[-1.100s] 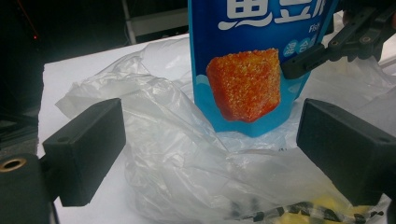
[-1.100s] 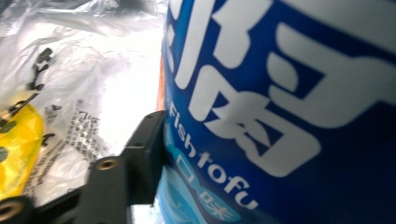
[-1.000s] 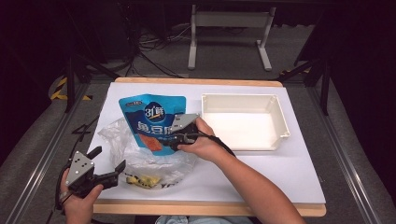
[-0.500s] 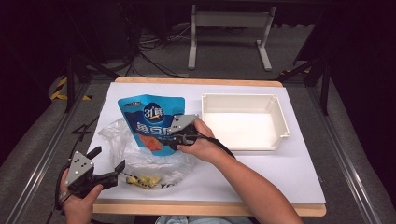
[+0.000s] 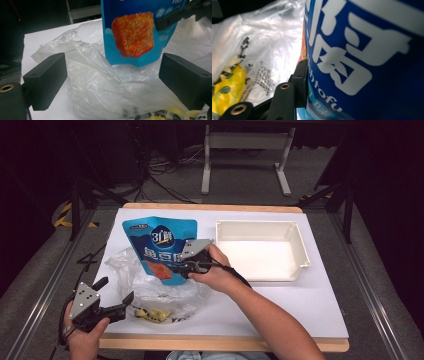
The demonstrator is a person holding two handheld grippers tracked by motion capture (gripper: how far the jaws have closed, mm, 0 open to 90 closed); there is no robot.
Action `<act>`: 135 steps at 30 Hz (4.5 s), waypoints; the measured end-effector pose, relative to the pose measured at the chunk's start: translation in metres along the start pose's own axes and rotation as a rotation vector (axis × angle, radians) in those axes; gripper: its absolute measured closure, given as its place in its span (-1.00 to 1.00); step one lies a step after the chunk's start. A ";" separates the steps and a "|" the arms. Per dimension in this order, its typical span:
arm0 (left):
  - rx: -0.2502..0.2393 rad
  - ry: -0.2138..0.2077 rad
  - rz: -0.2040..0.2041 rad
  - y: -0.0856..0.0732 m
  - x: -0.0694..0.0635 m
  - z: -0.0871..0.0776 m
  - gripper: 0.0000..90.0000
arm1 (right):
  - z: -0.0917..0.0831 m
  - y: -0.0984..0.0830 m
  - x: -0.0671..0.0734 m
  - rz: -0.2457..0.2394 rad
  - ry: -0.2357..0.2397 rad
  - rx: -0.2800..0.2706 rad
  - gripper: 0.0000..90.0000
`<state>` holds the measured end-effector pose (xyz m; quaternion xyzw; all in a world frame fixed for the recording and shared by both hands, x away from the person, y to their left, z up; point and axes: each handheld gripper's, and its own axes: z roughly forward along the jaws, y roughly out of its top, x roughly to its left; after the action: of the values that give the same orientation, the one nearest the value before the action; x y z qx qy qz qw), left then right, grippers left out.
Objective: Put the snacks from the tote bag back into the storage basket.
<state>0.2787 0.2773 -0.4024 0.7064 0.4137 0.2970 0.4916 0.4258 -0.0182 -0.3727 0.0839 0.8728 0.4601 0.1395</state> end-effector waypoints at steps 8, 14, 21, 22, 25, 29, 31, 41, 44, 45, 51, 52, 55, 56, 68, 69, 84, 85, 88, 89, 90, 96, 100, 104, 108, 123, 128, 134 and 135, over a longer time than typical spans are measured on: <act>0.001 -0.001 0.000 0.000 0.000 0.000 -0.80 | -0.020 0.021 -0.002 -0.005 -0.008 -0.017 0.27; 0.000 -0.003 -0.003 0.000 0.001 0.000 -0.80 | -0.034 0.036 -0.006 0.004 0.003 -0.025 0.26; -0.004 -0.001 -0.005 0.000 0.001 0.000 -0.80 | -0.046 0.049 -0.009 -0.007 0.003 -0.035 0.26; -0.006 0.002 -0.004 0.000 0.001 0.000 -0.80 | -0.047 0.051 -0.009 -0.005 0.003 -0.036 0.26; -0.004 -0.001 -0.007 0.000 0.001 0.000 -0.80 | -0.052 0.056 -0.011 -0.004 -0.004 -0.046 0.26; -0.003 -0.001 -0.007 0.000 0.002 0.001 -0.80 | -0.056 0.059 -0.012 -0.005 -0.008 -0.046 0.26; -0.004 -0.001 -0.007 0.000 0.002 0.001 -0.80 | -0.056 0.060 -0.012 -0.005 -0.010 -0.044 0.26; -0.003 0.001 -0.009 0.000 0.002 0.001 -0.80 | -0.078 0.054 -0.022 0.007 -0.041 -0.035 0.26; -0.005 0.002 -0.007 0.000 0.001 0.001 -0.80 | -0.087 0.051 -0.027 0.016 -0.057 -0.032 0.26; -0.002 0.002 -0.006 0.000 0.001 0.001 -0.80 | -0.090 0.050 -0.029 0.016 -0.062 -0.030 0.26; 0.000 0.002 -0.006 0.000 0.001 0.001 -0.80 | -0.107 0.044 -0.037 0.030 -0.090 -0.028 0.26; 0.000 0.002 -0.006 0.000 0.001 0.001 -0.80 | -0.110 0.043 -0.039 0.032 -0.095 -0.028 0.26; 0.000 0.002 -0.006 0.000 0.001 0.001 -0.80 | -0.115 0.042 -0.042 0.032 -0.108 -0.025 0.25; 0.000 0.001 -0.006 0.000 0.001 0.001 -0.80 | -0.118 0.041 -0.043 0.036 -0.113 -0.024 0.25; -0.001 0.004 -0.005 0.000 0.001 0.001 -0.80 | -0.146 0.029 -0.062 0.071 -0.173 -0.013 0.25; -0.001 0.004 -0.005 0.000 0.001 0.001 -0.80 | -0.149 0.028 -0.065 0.070 -0.178 -0.012 0.25; -0.001 0.006 -0.004 0.000 0.000 0.001 -0.80 | -0.182 0.008 -0.091 0.117 -0.257 -0.010 0.24; 0.000 0.005 -0.003 0.000 0.000 0.001 -0.80 | -0.184 0.007 -0.093 0.121 -0.264 -0.007 0.24; 0.001 0.004 -0.002 0.000 0.000 0.002 -0.80 | -0.189 0.002 -0.099 0.134 -0.288 -0.004 0.24; 0.002 0.003 -0.003 0.000 0.000 0.002 -0.80 | -0.190 0.001 -0.100 0.141 -0.289 0.000 0.24; 0.002 0.003 -0.003 0.000 0.000 0.002 -0.80 | -0.190 0.001 -0.100 0.141 -0.289 0.000 0.24; 0.001 0.005 -0.003 0.000 0.000 0.001 -0.80 | -0.198 -0.009 -0.112 0.152 -0.317 0.010 0.24; -0.001 0.005 -0.003 0.000 0.000 0.002 -0.80 | -0.203 -0.018 -0.119 0.164 -0.330 0.017 0.24; 0.002 0.006 -0.004 0.000 0.000 0.002 -0.80 | -0.204 -0.028 -0.124 0.168 -0.337 0.019 0.24; 0.003 0.004 -0.002 0.000 0.000 0.002 -0.80 | -0.202 -0.041 -0.128 0.184 -0.349 0.025 0.24; 0.007 0.005 -0.006 0.000 -0.001 0.002 -0.80 | -0.183 -0.078 -0.132 0.220 -0.345 0.059 0.24; 0.007 0.005 -0.005 0.000 0.000 0.002 -0.80 | -0.177 -0.088 -0.132 0.232 -0.344 0.063 0.24; 0.008 0.006 -0.005 0.000 -0.001 0.002 -0.80 | -0.169 -0.094 -0.132 0.224 -0.343 0.078 0.24; 0.008 0.006 -0.005 0.000 -0.001 0.002 -0.80 | -0.168 -0.095 -0.132 0.225 -0.342 0.078 0.24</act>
<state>0.2799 0.2760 -0.4030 0.7064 0.4180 0.2965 0.4882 0.4952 -0.2391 -0.3387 0.2631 0.8388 0.4175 0.2299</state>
